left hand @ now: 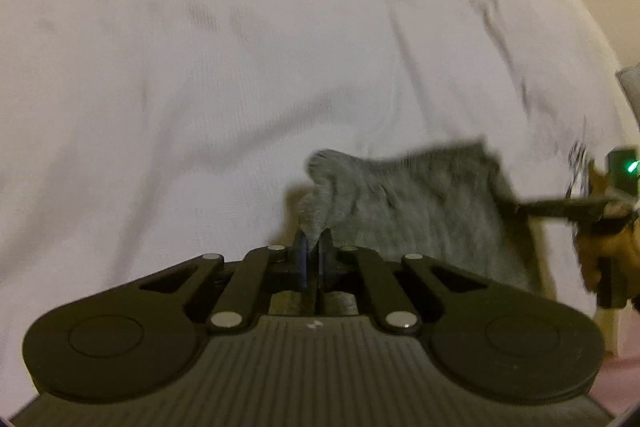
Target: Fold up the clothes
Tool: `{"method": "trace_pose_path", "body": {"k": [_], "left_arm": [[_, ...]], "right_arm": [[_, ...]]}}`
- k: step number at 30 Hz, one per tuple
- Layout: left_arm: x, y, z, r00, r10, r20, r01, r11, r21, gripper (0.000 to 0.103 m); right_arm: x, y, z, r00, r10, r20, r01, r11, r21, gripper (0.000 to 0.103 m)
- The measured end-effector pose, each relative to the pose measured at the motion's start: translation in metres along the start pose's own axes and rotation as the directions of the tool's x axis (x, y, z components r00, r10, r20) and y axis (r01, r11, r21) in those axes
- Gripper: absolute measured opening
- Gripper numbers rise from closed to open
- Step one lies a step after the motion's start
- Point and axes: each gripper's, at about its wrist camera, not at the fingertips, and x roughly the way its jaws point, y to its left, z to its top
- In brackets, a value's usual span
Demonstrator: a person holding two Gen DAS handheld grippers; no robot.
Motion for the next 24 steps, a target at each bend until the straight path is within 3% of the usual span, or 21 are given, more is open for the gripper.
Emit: {"method": "trace_pose_path", "body": {"k": [2, 4, 7, 8, 10, 12, 16, 24], "left_arm": [[-0.023, -0.008, 0.019, 0.997, 0.030, 0.069, -0.034, 0.998, 0.056, 0.002], [-0.038, -0.019, 0.033, 0.993, 0.033, 0.110, -0.044, 0.994, 0.099, 0.002], [-0.031, -0.035, 0.045, 0.995, 0.027, 0.093, -0.040, 0.988, 0.149, 0.008], [-0.023, -0.039, 0.046, 0.997, 0.030, 0.076, -0.041, 0.988, 0.151, 0.016], [-0.006, -0.043, 0.045, 0.998, 0.050, 0.046, -0.056, 0.988, 0.142, 0.017], [0.005, -0.044, 0.040, 0.998, 0.062, 0.025, -0.065, 0.992, 0.113, 0.018], [0.012, -0.042, 0.028, 0.998, 0.063, 0.016, -0.064, 0.993, 0.099, 0.032], [0.067, -0.030, 0.055, 0.998, 0.050, -0.038, -0.048, 0.996, 0.073, 0.036]], "right_arm": [[-0.020, 0.007, 0.004, 0.999, -0.042, 0.019, 0.043, 0.996, -0.080, 0.005], [-0.042, 0.009, 0.007, 0.990, -0.131, 0.052, 0.138, 0.978, -0.157, 0.005], [-0.065, 0.001, 0.015, 0.948, -0.297, 0.118, 0.317, 0.922, -0.224, 0.002], [-0.068, -0.006, 0.019, 0.932, -0.336, 0.133, 0.358, 0.909, -0.215, 0.005], [-0.064, -0.021, 0.026, 0.914, -0.381, 0.136, 0.401, 0.898, -0.178, 0.021], [-0.058, -0.029, 0.029, 0.925, -0.364, 0.113, 0.378, 0.914, -0.148, 0.039], [-0.057, -0.032, 0.022, 0.938, -0.323, 0.124, 0.338, 0.931, -0.135, 0.048], [-0.040, -0.035, 0.042, 0.968, -0.180, 0.172, 0.215, 0.955, -0.206, 0.065]]}}
